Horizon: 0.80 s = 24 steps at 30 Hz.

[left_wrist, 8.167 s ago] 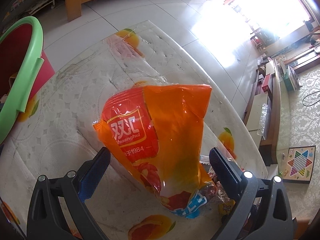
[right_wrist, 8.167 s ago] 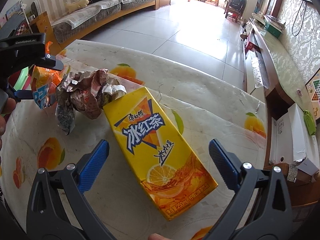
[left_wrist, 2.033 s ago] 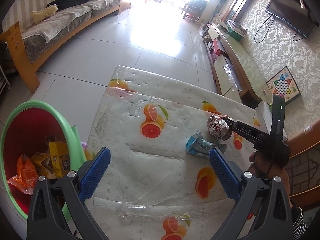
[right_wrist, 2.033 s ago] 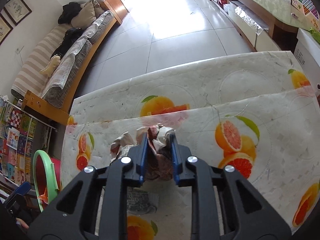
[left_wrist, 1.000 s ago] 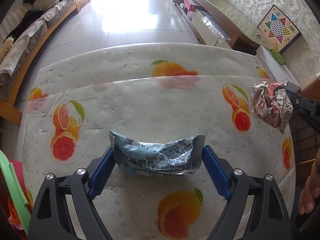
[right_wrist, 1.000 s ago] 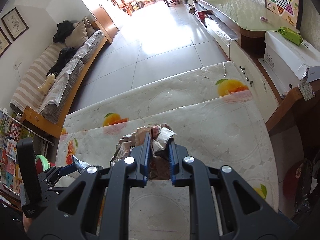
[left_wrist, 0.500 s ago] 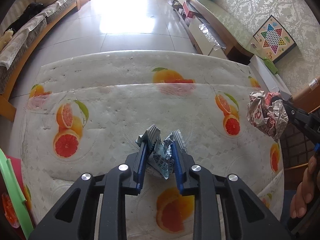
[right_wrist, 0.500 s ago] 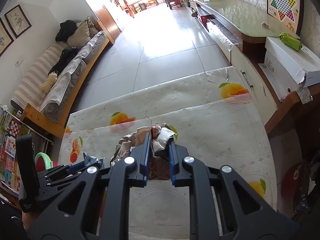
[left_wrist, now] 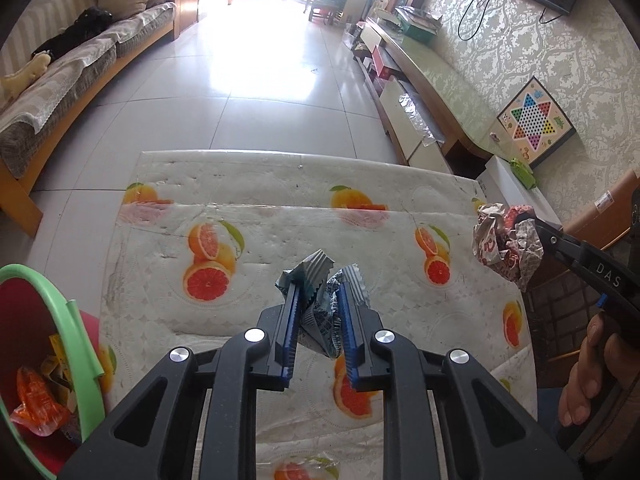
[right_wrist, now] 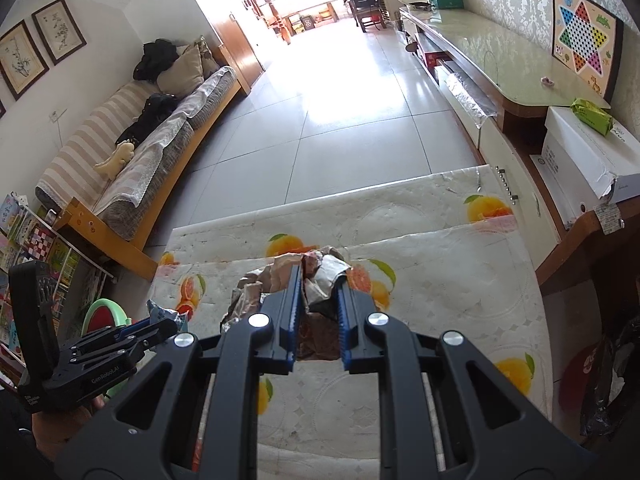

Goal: Collect trash
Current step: 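Lift and carry the blue wrapper with the left gripper while the right carries the crumpled foil to the bin, then open the left gripper over the bin while the right releases the crumpled foil into it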

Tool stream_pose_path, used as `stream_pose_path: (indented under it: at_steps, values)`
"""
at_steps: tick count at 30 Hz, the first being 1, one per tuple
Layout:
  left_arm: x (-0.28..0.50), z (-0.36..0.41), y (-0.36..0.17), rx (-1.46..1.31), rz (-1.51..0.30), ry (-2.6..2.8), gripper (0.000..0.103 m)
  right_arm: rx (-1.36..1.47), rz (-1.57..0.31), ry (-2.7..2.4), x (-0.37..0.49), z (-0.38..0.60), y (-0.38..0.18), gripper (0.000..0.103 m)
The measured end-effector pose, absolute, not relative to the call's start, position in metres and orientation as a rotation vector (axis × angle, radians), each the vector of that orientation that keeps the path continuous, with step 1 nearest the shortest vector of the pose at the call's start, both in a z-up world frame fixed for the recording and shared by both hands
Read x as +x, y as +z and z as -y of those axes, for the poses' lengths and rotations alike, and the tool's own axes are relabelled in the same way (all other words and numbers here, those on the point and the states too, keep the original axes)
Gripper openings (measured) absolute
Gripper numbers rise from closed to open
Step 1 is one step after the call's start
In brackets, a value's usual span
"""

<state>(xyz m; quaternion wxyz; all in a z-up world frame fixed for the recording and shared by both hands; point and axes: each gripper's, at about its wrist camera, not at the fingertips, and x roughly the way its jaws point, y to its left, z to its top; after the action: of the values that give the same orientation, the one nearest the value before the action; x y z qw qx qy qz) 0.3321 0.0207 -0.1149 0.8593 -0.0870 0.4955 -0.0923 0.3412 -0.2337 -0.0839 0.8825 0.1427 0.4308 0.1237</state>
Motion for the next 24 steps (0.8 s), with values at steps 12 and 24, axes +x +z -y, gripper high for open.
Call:
stream_pose_path:
  at_steps: [12,24]
  values:
    - [0.255,-0.138,-0.048,-0.236,-0.906,-0.011,0.017,0.206,-0.851,0.463,0.299,0.119,-0.033,0.016]
    - [0.190,-0.260,-0.054,-0.354,-0.891,0.159,0.017,0.063,-0.849,0.662,0.271,-0.019,-0.015,0.016]
